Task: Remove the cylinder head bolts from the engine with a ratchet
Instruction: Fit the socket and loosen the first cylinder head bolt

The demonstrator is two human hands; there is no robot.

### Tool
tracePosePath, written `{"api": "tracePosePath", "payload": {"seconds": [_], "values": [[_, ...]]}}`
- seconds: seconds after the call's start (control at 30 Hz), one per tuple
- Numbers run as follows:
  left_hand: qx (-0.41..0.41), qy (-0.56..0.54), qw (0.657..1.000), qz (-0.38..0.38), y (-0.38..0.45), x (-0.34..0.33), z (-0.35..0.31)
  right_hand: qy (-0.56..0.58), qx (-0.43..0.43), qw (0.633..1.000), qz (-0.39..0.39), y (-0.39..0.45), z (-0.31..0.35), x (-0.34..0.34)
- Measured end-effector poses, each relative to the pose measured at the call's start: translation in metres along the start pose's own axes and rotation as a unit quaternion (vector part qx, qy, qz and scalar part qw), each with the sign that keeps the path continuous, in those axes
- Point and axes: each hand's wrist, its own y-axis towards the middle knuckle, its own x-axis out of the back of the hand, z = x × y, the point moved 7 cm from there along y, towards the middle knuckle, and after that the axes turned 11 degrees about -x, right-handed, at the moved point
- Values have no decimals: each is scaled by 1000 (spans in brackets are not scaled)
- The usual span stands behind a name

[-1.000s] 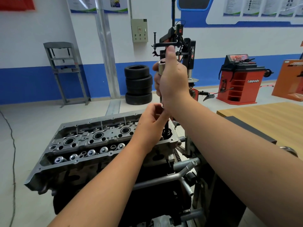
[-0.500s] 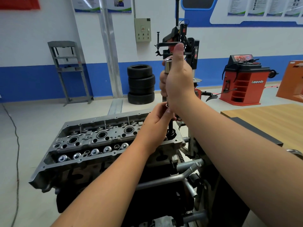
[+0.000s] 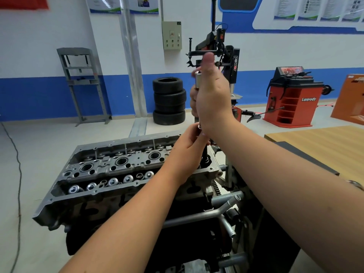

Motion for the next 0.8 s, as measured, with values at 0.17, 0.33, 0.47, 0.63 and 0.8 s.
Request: {"api": "tracePosePath", "payload": {"seconds": [0.17, 0.33, 0.47, 0.63, 0.8], "values": [[3, 8, 1000, -12, 0, 1, 0, -35, 78, 996, -26, -8, 7, 7], [-5, 12, 999, -36, 1, 4, 1, 17, -2, 1000, -21, -3, 6, 7], [-14, 2, 1000, -23, 0, 3, -2, 90, -31, 995, 10, 0, 5, 6], [-9, 13, 1000, -11, -1, 3, -5, -20, 39, 999, -4, -4, 8, 6], [-5, -4, 999, -40, 0, 6, 1, 16, -18, 1000, -13, 0, 3, 2]]}}
